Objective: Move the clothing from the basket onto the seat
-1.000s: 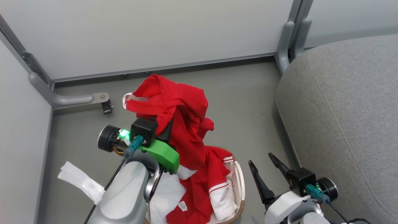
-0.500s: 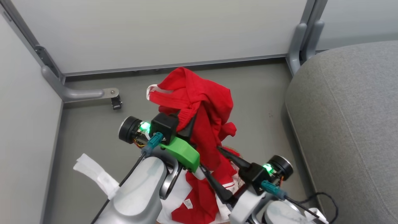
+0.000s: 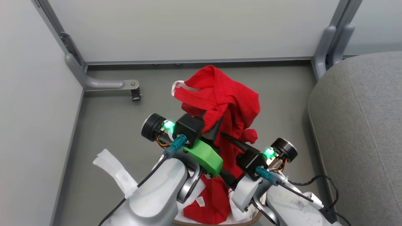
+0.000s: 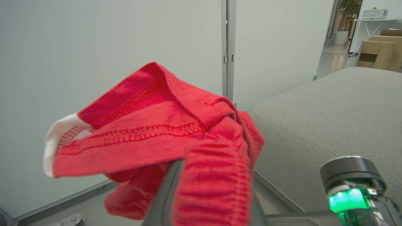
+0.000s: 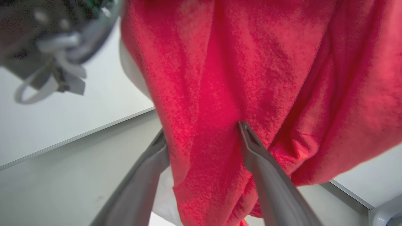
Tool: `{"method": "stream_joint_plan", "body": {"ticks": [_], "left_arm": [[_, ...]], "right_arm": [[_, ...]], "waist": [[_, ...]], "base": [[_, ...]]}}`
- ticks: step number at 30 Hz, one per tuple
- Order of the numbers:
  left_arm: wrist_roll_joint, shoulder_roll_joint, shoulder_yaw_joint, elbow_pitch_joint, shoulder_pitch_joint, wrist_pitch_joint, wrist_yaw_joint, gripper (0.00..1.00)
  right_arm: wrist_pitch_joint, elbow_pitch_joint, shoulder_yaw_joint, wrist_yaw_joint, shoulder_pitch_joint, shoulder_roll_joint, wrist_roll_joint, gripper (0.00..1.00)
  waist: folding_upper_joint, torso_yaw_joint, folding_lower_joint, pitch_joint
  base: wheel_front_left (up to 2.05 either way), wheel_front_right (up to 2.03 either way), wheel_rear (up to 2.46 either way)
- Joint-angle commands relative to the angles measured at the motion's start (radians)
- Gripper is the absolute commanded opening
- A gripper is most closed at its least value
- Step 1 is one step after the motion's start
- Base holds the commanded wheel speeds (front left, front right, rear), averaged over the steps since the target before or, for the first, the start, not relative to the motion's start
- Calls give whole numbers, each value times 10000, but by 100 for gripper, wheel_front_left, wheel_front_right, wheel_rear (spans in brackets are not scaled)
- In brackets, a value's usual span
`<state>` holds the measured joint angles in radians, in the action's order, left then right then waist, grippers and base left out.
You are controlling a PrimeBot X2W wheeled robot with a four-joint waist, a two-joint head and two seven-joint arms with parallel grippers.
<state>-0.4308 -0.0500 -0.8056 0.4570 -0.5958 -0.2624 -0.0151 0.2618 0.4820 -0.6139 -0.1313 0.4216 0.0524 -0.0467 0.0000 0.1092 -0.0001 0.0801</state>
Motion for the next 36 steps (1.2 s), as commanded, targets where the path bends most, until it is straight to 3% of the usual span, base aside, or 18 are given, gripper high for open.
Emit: {"method": "stream_joint_plan", "body": {"ticks": [1,8,10,21,22,23,24,29,36], "left_arm": [[-122,-23,-113,-76,-171,-37,-52,0],[-576,-21,-787,-309,-322,-37,-207,0],[-689,-18,-904,-358,-346,-39,-255,0],[-747,-29,-798,-217,-195,-39,-506,2],[-677,-33,-742,-166,-162,-39,-520,34],[-607,-40,-695,-109,-141,-37,-541,59],[-515,-31,-636,-13,-96,-37,-549,100],[-91,-166,-161,317,169,-36,-514,100],[496,-426,481,539,558,-36,-392,100]], "right_arm": [[47,10,15,10,154,-1,-52,100],[47,286,370,10,521,18,-309,100],[47,383,413,10,601,9,-463,0],[26,227,1729,16,294,37,-709,0],[26,96,1956,19,228,44,-722,0],[27,-30,2080,16,157,43,-706,0],[27,-192,2240,15,61,23,-698,0],[27,-1101,2877,13,-218,7,-673,0],[27,-1995,3280,12,-454,7,-775,0]], "waist": [[0,166,1,12],[0,461,1,1],[0,510,1,6],[0,152,1,178],[0,51,1,205],[0,-41,1,226],[0,-160,1,246],[0,-935,1,366],[0,-2534,1,641]], "base": [[0,0,0],[0,0,0],[0,0,0],[0,0,0],[0,0,0],[0,0,0],[0,0,0],[0,0,0],[0,0,0]]}}
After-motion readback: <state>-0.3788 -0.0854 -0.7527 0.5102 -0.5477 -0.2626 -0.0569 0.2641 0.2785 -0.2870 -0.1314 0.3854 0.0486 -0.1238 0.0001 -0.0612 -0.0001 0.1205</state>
